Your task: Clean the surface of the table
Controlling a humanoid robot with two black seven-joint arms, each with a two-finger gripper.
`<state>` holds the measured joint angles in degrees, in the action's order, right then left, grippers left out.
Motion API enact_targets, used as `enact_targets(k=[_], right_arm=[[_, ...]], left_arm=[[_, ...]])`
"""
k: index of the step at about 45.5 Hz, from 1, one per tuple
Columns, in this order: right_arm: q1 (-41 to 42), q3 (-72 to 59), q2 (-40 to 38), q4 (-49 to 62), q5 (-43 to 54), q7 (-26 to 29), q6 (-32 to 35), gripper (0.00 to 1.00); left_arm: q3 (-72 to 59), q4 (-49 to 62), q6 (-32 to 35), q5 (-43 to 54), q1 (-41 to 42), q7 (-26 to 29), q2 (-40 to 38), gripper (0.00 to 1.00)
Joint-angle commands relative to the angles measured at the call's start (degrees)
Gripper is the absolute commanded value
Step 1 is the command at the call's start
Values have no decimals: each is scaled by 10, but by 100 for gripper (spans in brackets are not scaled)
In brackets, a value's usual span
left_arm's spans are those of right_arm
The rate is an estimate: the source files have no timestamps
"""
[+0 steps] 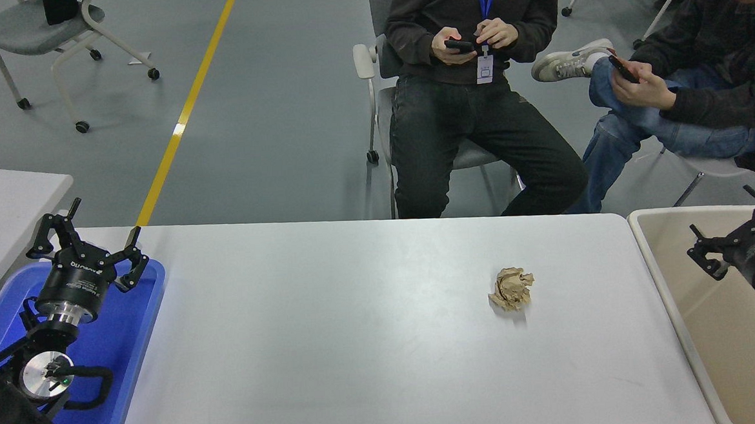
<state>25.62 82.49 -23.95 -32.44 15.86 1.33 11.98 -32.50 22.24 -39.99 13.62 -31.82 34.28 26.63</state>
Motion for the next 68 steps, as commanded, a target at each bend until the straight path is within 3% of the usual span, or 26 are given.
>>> enact_targets(k=[1, 30, 41, 68], right_arm=[[-2, 39, 23, -4, 0, 0, 10, 99], [-38, 78, 47, -85, 20, -1, 21, 99], [-58, 53, 47, -130, 93, -66, 51, 99], [-57, -7, 35, -126, 83, -68, 27, 99]], left_arm=[[0, 0, 0, 0, 0, 0, 0, 100], [1, 0, 0, 0, 0, 0, 0, 100], [0, 0, 0, 0, 0, 0, 0, 100], [1, 0, 0, 0, 0, 0, 0, 100]])
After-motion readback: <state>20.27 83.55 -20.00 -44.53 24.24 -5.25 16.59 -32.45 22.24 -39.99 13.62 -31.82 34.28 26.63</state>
